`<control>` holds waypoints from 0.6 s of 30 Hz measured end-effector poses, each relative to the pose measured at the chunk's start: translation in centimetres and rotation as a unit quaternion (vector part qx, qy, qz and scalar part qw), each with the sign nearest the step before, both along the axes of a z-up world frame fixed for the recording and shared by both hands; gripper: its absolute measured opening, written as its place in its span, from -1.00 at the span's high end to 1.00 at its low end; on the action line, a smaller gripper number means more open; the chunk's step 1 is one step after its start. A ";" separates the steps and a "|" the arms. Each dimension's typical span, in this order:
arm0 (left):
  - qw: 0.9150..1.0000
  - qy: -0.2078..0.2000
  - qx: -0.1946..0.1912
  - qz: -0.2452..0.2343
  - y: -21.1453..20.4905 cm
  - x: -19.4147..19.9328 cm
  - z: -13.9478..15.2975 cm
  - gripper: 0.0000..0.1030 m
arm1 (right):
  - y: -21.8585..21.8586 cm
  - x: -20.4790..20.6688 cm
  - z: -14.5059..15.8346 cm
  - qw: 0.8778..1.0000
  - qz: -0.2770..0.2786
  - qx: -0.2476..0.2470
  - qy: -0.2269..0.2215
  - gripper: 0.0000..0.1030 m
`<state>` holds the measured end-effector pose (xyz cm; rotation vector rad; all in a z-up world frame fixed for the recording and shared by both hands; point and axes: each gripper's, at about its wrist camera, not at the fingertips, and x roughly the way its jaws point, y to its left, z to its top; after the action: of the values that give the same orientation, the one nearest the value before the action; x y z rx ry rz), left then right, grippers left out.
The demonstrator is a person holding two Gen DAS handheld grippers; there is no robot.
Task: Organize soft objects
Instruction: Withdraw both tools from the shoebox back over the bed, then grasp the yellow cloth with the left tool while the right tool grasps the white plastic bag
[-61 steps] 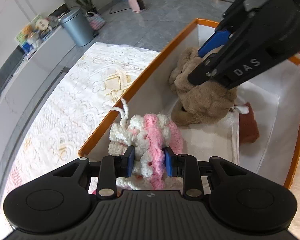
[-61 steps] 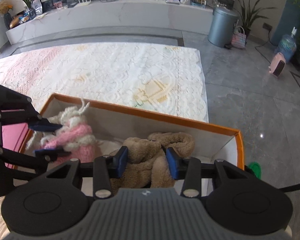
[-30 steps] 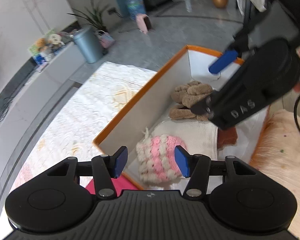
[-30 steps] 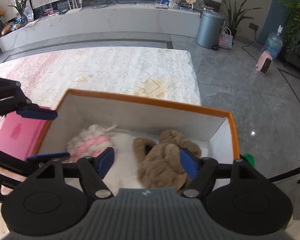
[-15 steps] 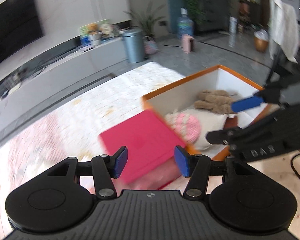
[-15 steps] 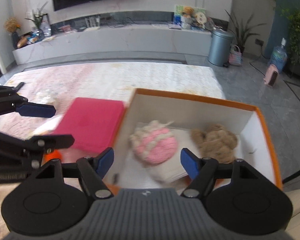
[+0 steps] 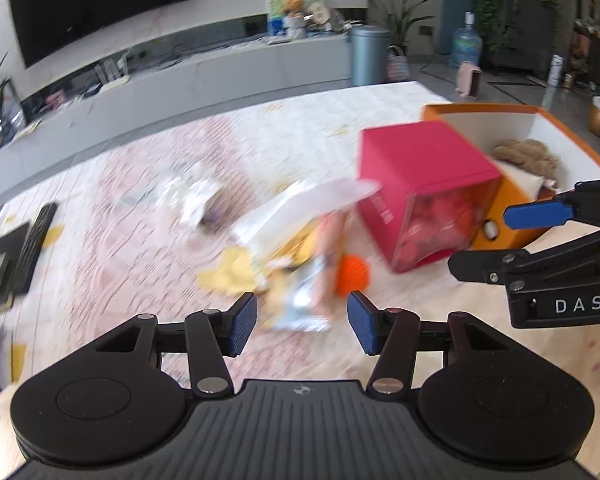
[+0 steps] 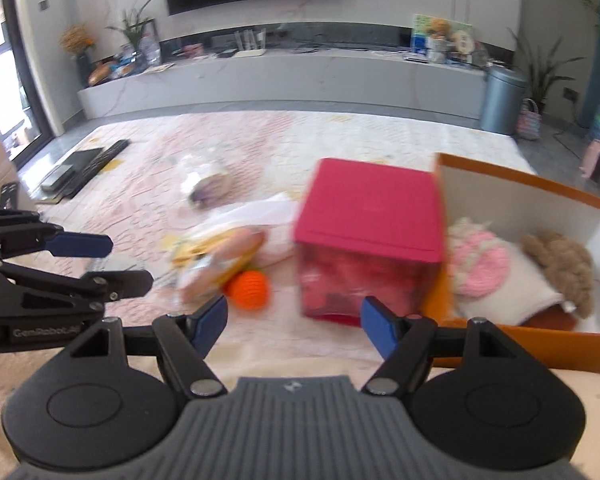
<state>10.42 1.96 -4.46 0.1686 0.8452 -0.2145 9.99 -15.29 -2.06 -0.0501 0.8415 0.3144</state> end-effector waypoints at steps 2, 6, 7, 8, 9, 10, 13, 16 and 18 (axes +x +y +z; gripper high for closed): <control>1.000 0.006 -0.007 0.013 1.5 -0.6 -0.7 -0.21 | 1.6 0.0 -0.4 1.000 0.010 -0.003 0.000 -0.42; 0.999 0.029 -0.019 0.038 3.9 -0.8 -2.2 -0.20 | 4.7 0.0 -1.5 0.999 0.034 -0.017 0.006 -0.42; 0.998 0.037 -0.021 0.044 4.5 -1.0 -2.8 -0.19 | 5.4 0.0 -1.8 0.999 0.040 -0.024 0.008 -0.42; 0.997 0.045 -0.024 0.050 4.9 -1.2 -3.5 -0.16 | 6.1 0.0 -2.2 0.998 0.046 -0.028 0.011 -0.42; 0.997 0.055 -0.030 0.053 5.2 -1.2 -4.0 -0.16 | 6.6 0.1 -2.7 0.998 0.051 -0.033 0.016 -0.42; 0.996 0.065 -0.038 0.056 5.6 -2.1 -4.8 -0.15 | 7.0 0.1 -3.1 0.998 0.055 -0.036 0.022 -0.42; 0.996 0.061 -0.037 0.050 5.6 -2.4 -4.9 -0.14 | 7.9 0.1 -4.7 0.996 0.061 -0.052 0.039 -0.42; 0.996 0.063 -0.048 0.047 5.8 -2.5 -4.8 -0.14 | 8.0 0.2 -5.5 0.995 0.057 -0.059 0.047 -0.42; 0.995 0.060 -0.062 0.049 6.1 -2.3 -4.6 -0.11 | 7.9 0.5 -5.2 0.997 0.051 -0.050 0.042 -0.42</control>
<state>8.10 8.02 -9.07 -0.0016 0.9540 -0.1861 10.51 -7.37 -7.22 -0.1753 0.9396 0.3715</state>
